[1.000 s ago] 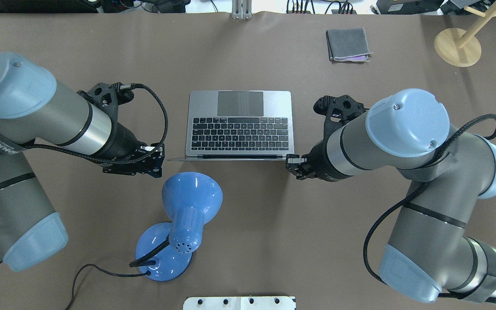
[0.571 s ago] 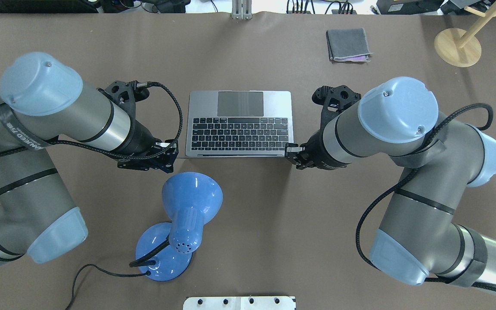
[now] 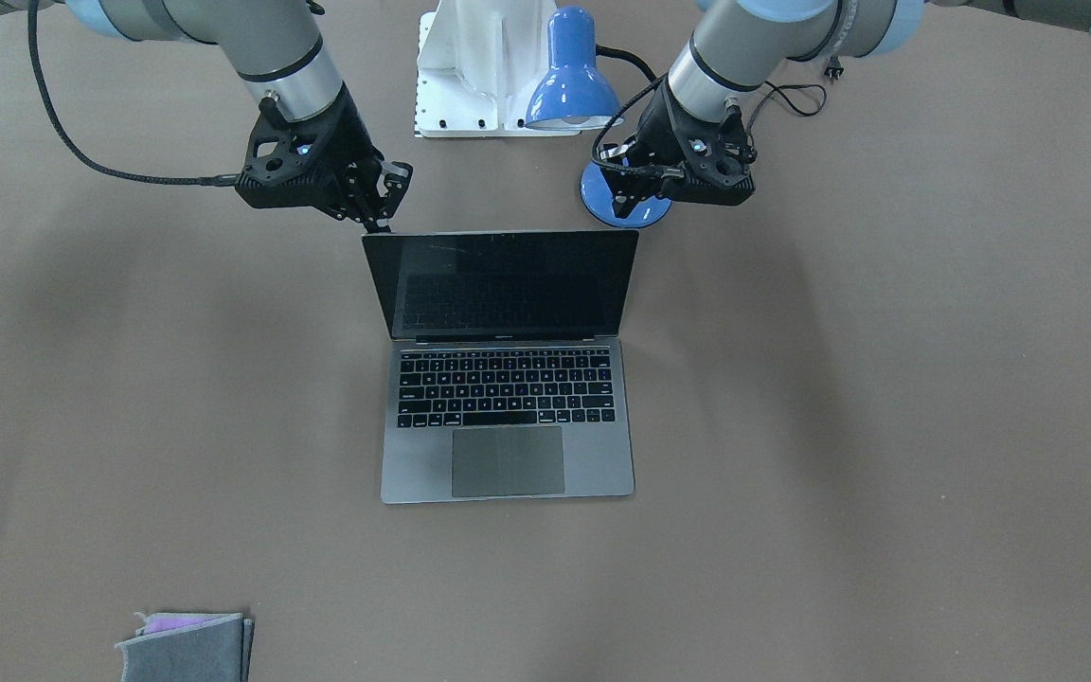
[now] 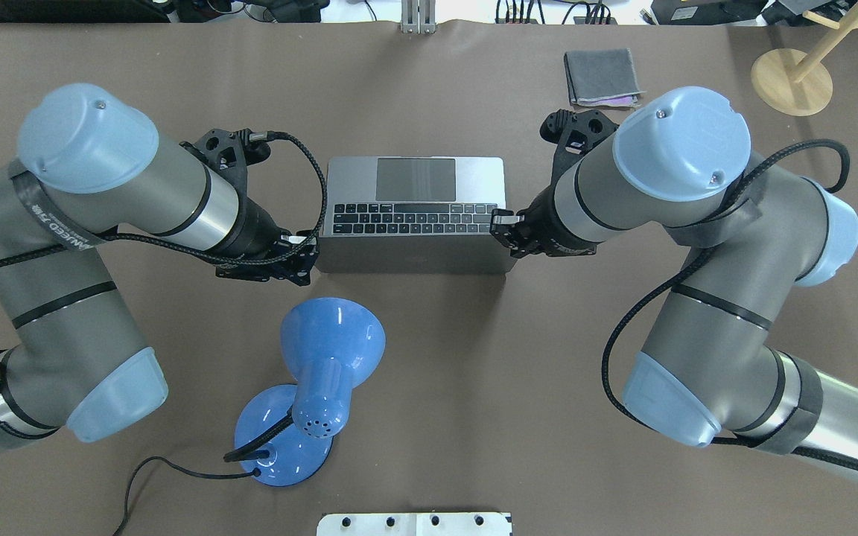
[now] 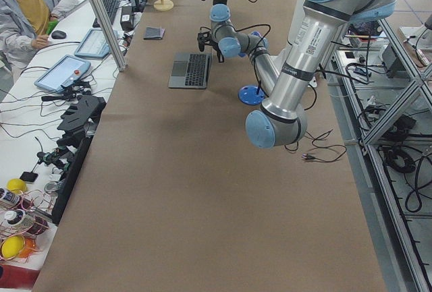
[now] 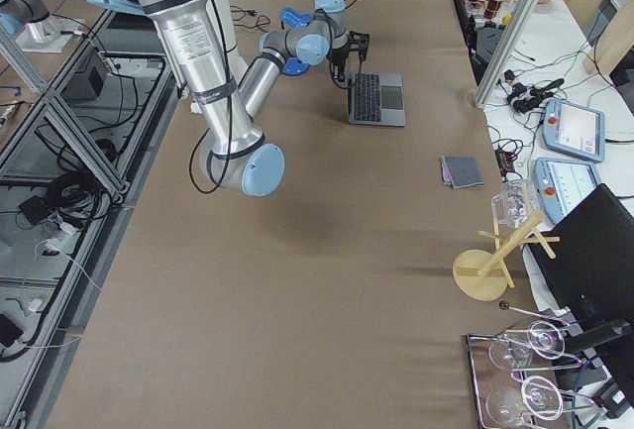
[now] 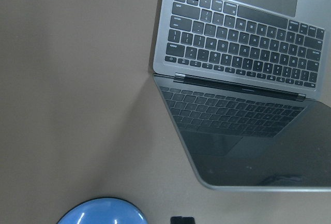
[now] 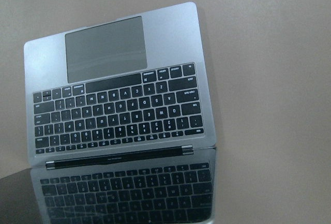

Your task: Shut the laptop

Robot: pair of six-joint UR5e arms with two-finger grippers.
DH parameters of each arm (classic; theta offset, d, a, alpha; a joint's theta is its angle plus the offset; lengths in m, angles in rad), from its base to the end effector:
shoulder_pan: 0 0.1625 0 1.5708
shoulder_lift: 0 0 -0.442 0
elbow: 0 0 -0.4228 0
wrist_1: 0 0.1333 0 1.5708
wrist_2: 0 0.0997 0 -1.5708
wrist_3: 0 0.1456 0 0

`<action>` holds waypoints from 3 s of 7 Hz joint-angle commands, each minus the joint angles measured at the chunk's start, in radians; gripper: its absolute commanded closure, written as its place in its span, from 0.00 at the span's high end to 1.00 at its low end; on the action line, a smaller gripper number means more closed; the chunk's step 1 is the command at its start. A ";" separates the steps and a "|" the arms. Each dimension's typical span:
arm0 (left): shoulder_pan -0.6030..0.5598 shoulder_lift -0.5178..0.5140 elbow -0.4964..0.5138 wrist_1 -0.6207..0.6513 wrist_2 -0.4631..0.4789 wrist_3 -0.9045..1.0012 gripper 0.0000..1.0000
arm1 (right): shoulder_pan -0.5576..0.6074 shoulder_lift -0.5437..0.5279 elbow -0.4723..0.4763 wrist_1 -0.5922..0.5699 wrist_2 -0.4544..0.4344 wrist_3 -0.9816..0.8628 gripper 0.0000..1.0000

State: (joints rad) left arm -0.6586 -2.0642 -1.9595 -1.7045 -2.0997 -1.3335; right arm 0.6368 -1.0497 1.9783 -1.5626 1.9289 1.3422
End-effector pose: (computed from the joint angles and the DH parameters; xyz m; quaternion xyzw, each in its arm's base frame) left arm 0.4675 -0.4374 0.2068 -0.0025 0.5220 -0.0520 0.8513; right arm -0.4674 -0.4480 0.2077 0.0420 -0.4699 0.0992 0.8761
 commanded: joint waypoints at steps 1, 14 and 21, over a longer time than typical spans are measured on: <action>-0.036 -0.023 0.037 -0.038 0.020 0.011 0.00 | 0.041 0.031 -0.041 0.000 0.004 -0.015 0.00; -0.153 -0.287 0.701 -0.409 0.112 0.040 0.00 | 0.138 0.312 -0.732 0.331 0.073 -0.044 0.00; -0.119 -0.346 0.849 -0.423 0.121 0.082 0.00 | 0.135 0.364 -0.889 0.360 0.120 -0.049 0.00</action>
State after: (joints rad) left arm -0.7843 -2.4087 -1.1174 -2.1262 -1.9796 -1.2519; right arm 0.7719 -0.6864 1.1018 -1.2083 2.0385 1.2934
